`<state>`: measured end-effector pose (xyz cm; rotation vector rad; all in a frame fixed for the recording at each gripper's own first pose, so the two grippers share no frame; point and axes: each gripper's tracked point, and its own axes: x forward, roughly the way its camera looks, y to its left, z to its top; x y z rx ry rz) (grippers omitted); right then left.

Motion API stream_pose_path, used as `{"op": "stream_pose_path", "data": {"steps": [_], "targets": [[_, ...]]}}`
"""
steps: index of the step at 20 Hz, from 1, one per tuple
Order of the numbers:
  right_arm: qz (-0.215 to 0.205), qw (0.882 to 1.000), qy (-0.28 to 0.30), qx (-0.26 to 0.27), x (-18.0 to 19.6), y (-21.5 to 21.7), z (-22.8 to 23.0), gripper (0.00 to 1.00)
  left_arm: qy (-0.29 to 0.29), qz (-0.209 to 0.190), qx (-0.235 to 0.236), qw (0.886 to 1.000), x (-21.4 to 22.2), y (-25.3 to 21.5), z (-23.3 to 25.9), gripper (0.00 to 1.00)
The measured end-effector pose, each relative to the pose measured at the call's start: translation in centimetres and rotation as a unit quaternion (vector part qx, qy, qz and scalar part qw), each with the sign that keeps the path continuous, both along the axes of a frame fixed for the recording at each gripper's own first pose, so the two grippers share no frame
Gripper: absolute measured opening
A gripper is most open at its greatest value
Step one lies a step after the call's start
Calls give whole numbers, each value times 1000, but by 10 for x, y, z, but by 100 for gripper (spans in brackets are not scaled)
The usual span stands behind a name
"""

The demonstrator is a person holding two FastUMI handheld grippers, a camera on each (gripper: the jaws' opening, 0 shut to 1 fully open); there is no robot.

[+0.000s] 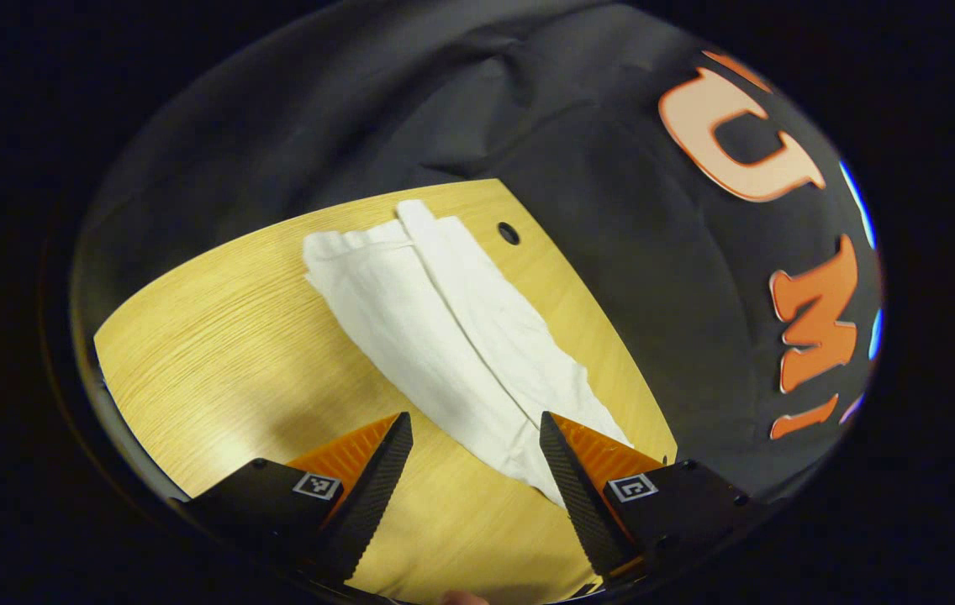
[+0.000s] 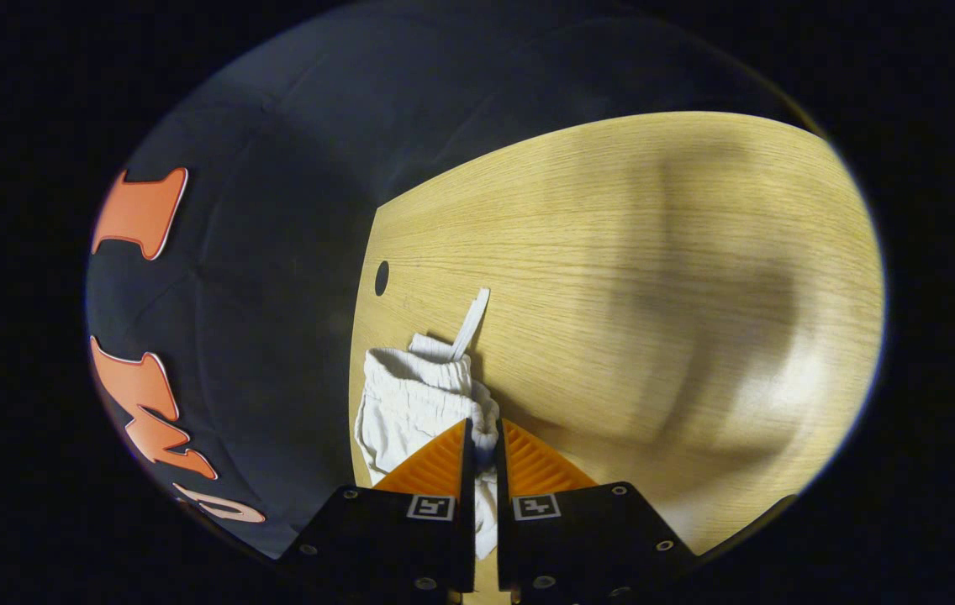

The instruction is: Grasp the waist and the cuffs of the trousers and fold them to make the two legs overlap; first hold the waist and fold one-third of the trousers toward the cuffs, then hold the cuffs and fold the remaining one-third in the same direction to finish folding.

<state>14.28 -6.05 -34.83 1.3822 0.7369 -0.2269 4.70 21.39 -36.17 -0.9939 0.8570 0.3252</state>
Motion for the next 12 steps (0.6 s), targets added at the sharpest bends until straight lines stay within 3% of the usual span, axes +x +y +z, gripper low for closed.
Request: {"op": "stream_pose_path", "data": {"steps": [4, 12], "targets": [[-3, 1000, 2, -10, -1, -2, 4, 11, 6, 39, -19, 999, 0, 30, -20, 99], [18, 996, -89, -18, 9, 13, 63, 11, -17, -7, -10, 1000, 17, 15, -11, 99]]}}
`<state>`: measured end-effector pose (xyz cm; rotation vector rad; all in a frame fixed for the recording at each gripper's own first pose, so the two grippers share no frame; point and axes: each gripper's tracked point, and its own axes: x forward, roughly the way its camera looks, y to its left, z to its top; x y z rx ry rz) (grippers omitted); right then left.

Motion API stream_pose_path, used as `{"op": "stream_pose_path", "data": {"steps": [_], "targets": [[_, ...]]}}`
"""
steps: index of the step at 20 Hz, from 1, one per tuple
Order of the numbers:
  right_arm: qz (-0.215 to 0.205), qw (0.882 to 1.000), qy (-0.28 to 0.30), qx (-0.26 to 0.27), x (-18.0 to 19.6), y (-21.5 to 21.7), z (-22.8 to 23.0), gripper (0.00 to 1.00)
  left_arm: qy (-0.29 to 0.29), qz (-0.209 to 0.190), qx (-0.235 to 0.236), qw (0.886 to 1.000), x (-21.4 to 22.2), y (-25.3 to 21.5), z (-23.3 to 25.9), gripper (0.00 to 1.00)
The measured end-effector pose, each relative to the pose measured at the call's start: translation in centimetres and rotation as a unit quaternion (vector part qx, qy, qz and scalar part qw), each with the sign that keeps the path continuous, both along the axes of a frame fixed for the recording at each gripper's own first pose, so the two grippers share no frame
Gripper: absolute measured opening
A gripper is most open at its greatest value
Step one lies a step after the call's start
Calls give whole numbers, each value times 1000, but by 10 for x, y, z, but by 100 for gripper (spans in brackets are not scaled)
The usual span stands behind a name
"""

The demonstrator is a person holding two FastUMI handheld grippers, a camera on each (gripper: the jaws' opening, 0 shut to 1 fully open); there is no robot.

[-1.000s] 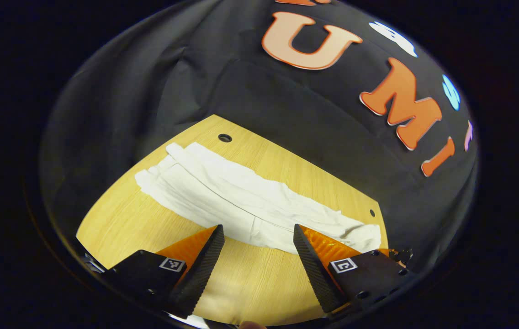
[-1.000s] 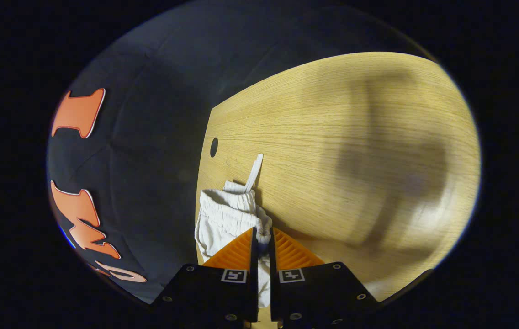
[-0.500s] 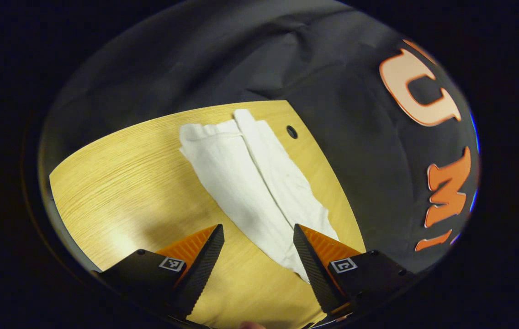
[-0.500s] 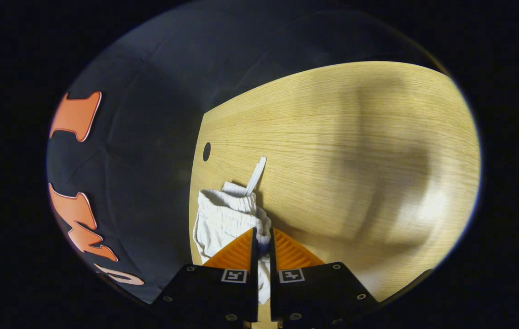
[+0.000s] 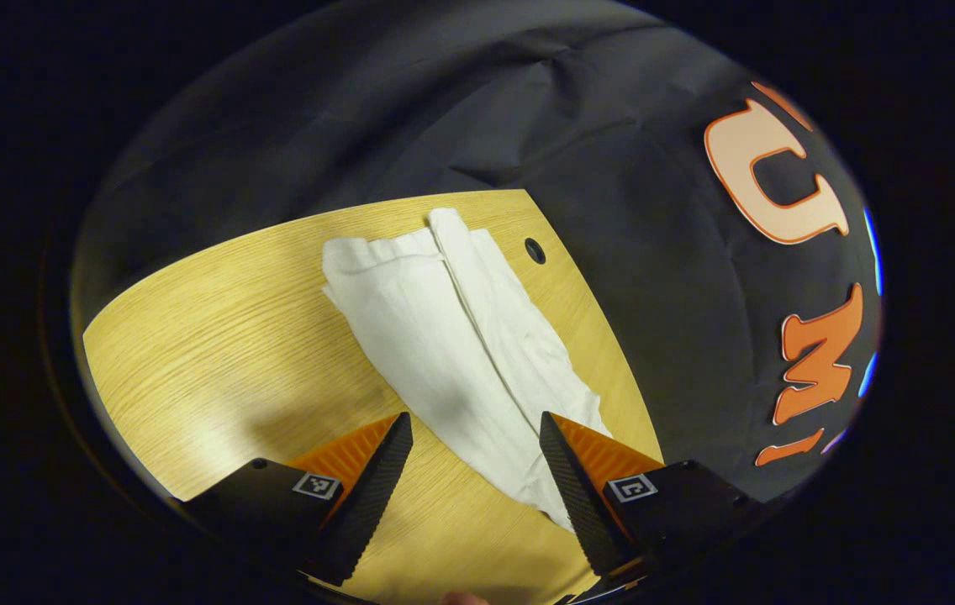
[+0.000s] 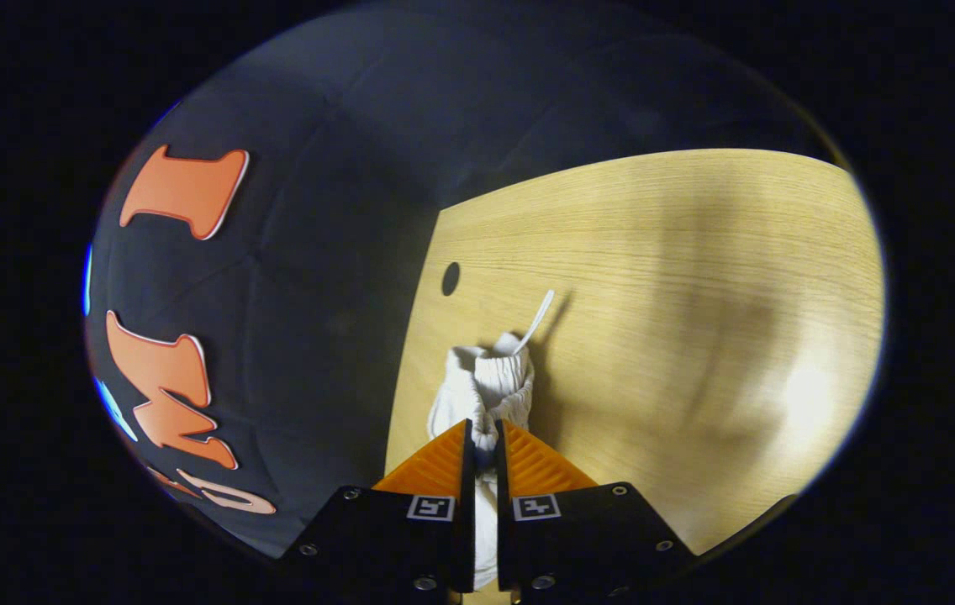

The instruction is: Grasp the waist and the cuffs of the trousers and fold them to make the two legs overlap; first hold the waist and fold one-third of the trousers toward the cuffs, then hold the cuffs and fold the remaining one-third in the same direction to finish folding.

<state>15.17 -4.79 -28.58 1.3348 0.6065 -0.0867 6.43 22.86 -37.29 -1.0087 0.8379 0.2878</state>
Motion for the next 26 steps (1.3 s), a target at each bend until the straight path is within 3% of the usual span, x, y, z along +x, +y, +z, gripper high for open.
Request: {"op": "stream_pose_path", "data": {"steps": [3, 8, 11, 12, 14, 15, 17, 19, 24, 25, 26], "targets": [[-7, 1000, -10, -7, 1, 5, 7, 10, -5, -21, 3, 1000, 4, -10, 7, 96], [-19, 997, 59, -42, -2, 0, -26, 6, -10, -37, 1, 999, 5, -17, 9, 99], [-28, 997, 75, -11, -4, -1, -34, 11, -9, -40, 1, 999, 3, -16, 10, 100], [-30, 997, 72, -1, -4, -1, -37, 16, -8, -40, 1, 999, 3, -16, 10, 100], [-28, 997, 76, 2, -1, 1, -47, 41, -6, -42, 4, 999, 4, -17, 10, 100], [-21, 996, 86, -6, -3, 4, -55, 60, -6, -44, 6, 999, 4, -18, 10, 100], [-9, 996, 91, -24, -3, 8, -68, 77, -8, -48, 11, 999, 4, -18, 10, 99], [-18, 997, 69, -9, 7, 10, -66, 86, -5, -55, 16, 998, 6, -22, 8, 99], [-46, 998, 39, 6, 11, -5, -76, 83, 3, -64, 22, 998, 9, -30, 7, 99], [-47, 998, 48, 5, 2, -9, -83, 63, 3, -67, 26, 997, 10, -31, 7, 99], [-46, 998, 53, 7, -4, -14, -83, 50, 3, -70, 29, 997, 12, -33, 6, 99]]}}
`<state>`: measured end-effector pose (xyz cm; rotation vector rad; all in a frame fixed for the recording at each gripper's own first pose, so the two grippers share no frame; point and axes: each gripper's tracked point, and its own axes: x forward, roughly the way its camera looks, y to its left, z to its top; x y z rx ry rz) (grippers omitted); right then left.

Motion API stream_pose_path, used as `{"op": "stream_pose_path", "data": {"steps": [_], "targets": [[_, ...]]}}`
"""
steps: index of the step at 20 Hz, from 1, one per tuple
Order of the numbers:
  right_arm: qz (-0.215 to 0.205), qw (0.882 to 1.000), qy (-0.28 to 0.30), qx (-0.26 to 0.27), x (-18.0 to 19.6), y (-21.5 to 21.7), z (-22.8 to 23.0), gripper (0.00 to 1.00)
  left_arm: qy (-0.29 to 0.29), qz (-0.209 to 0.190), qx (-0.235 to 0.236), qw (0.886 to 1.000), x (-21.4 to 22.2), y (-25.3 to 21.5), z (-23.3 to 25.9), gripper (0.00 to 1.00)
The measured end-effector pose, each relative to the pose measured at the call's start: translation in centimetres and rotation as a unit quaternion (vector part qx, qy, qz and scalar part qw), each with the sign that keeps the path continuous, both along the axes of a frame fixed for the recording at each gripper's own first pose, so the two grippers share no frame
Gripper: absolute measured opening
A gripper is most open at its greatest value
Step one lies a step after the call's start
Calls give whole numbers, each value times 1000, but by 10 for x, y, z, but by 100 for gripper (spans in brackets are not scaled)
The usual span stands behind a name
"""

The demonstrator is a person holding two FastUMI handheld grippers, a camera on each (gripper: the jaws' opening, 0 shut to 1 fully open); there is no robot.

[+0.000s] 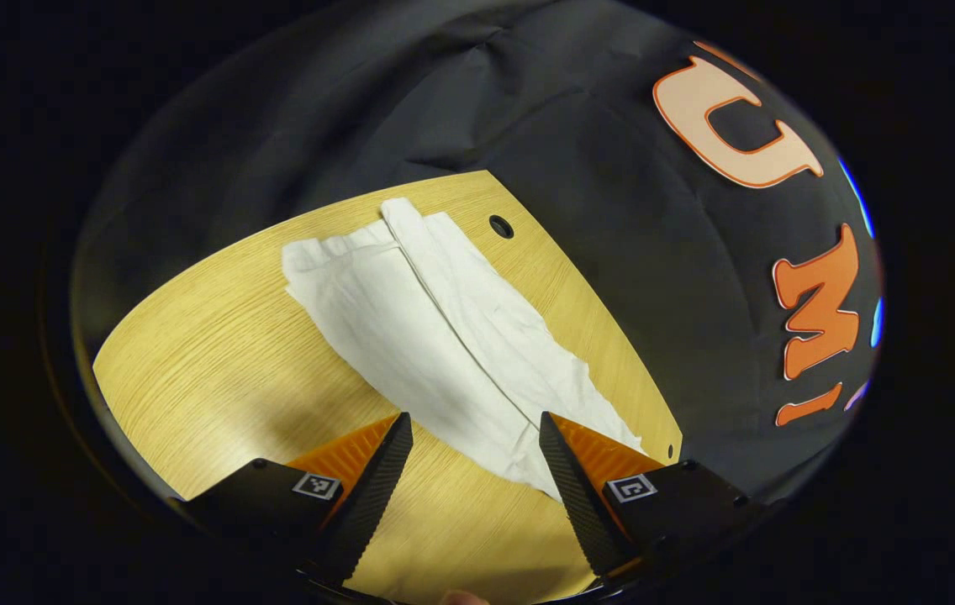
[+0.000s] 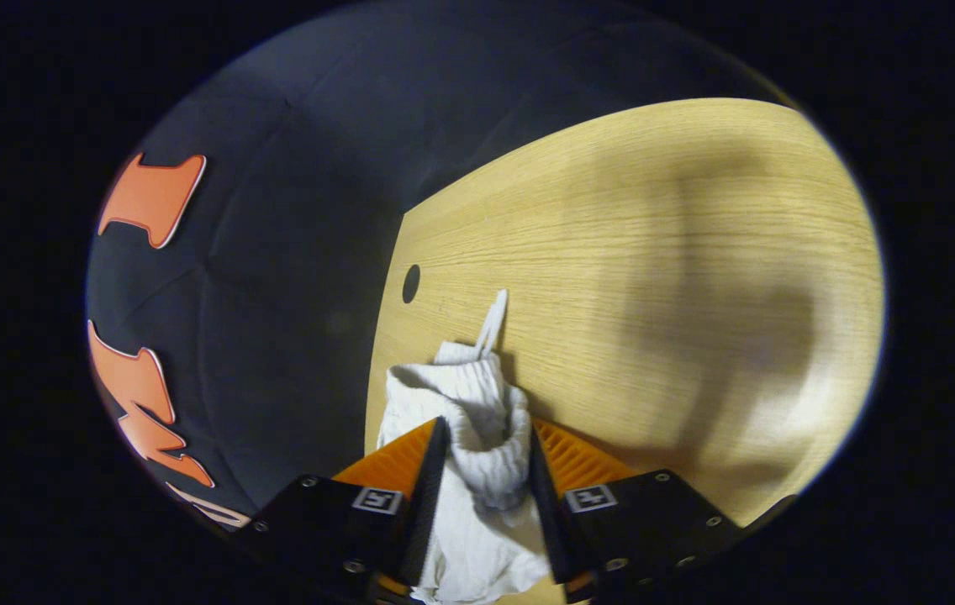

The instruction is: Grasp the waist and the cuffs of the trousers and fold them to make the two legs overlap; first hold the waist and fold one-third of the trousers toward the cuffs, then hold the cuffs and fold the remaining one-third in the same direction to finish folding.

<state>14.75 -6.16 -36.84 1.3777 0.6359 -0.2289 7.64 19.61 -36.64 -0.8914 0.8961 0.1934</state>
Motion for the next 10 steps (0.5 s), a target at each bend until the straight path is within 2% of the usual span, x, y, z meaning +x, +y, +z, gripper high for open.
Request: {"op": "stream_pose_path", "data": {"steps": [1, 3, 5, 10], "targets": [[0, 1000, 2, -2, -6, -7, 0, 37, -1, -2, 2, 1000, 1, 0, 0, 96], [4, 1000, -24, -7, -1, -2, 12, 17, -5, -5, 0, 1000, 2, -1, 0, 99], [13, 998, -58, 8, -3, 0, 33, 12, -10, -8, -6, 1000, 4, -3, 0, 99], [27, 993, -107, 31, -9, 12, 75, 12, -21, -22, -13, 999, 5, -6, 2, 99]]}}
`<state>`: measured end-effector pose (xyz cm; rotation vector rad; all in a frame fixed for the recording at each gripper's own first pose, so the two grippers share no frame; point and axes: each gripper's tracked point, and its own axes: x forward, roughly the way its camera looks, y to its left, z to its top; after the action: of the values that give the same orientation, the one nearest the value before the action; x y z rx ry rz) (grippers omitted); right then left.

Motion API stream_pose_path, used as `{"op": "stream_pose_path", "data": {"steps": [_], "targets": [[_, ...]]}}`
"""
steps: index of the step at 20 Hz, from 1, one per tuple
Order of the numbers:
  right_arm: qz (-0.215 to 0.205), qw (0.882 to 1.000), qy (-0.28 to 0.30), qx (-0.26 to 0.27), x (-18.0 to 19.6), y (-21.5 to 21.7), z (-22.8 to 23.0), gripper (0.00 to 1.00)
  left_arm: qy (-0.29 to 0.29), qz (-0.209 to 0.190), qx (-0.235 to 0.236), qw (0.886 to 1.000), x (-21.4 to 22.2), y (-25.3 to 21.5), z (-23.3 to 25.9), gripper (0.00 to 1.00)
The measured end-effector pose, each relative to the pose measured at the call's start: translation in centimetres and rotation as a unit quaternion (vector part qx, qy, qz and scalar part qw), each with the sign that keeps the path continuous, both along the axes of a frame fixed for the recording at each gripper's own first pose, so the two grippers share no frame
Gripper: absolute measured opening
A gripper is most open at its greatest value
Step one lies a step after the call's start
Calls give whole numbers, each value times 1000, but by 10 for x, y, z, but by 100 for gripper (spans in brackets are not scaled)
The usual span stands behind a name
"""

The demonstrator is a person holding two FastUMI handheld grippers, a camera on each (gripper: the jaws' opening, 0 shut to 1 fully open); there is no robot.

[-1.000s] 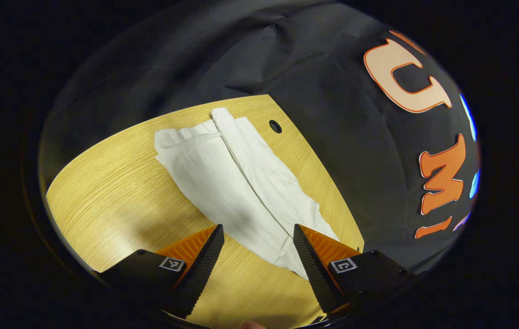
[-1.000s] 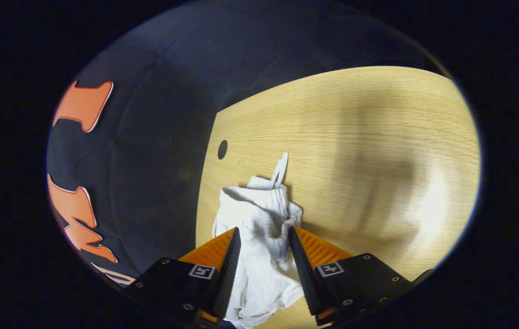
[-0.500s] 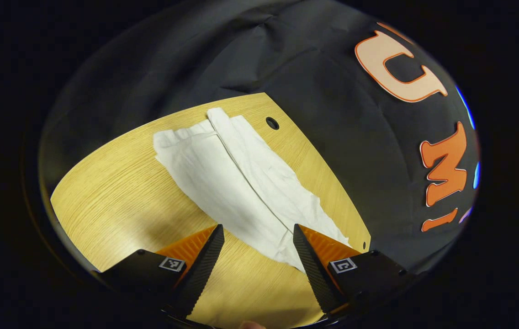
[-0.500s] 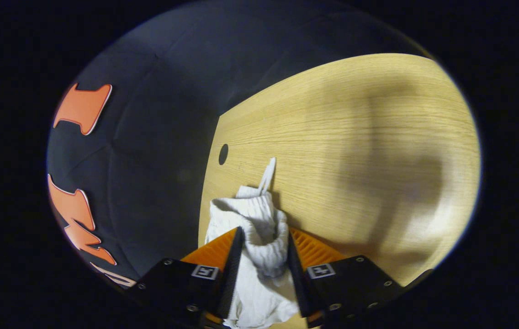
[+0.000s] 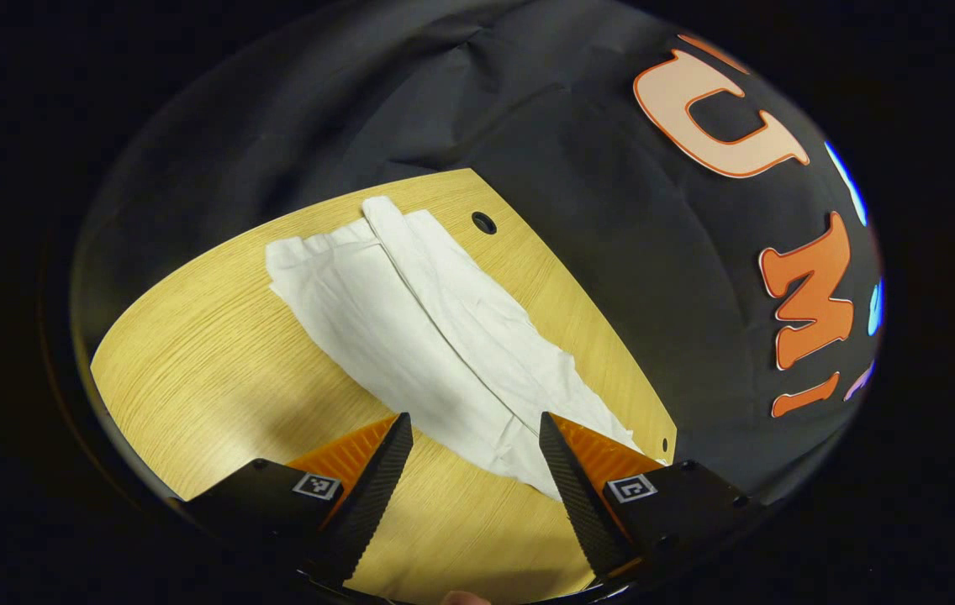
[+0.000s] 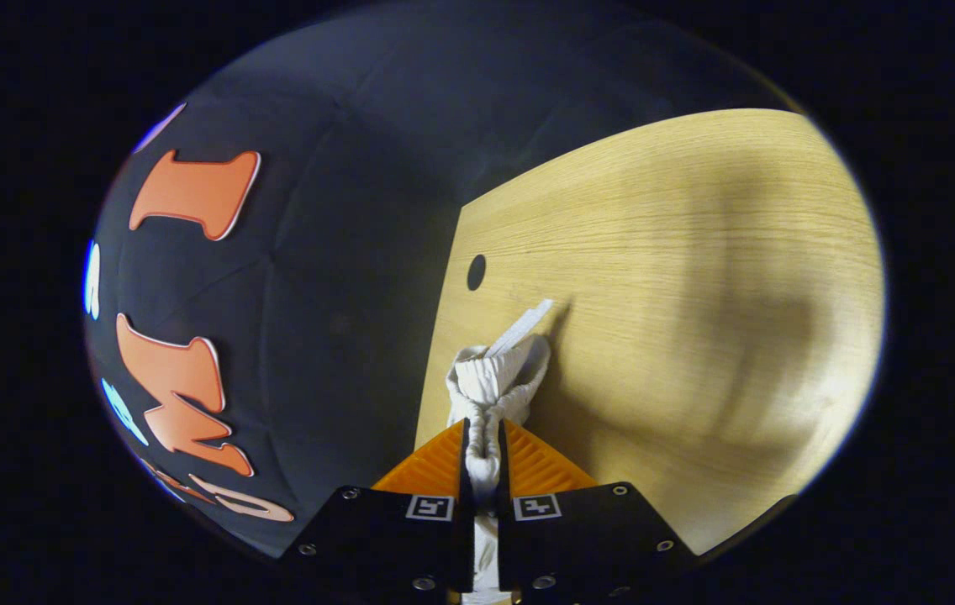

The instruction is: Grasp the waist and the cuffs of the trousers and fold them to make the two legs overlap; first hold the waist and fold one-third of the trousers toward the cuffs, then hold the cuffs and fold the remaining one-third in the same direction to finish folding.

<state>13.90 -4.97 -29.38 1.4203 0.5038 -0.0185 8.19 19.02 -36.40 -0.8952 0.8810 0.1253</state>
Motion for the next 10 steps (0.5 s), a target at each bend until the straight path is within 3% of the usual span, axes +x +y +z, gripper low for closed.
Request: {"op": "stream_pose_path", "data": {"steps": [10], "targets": [[53, 994, -89, 24, -15, 84, 106, 12, -19, -11, -19, 1000, -3, 6, 4, 99]]}}
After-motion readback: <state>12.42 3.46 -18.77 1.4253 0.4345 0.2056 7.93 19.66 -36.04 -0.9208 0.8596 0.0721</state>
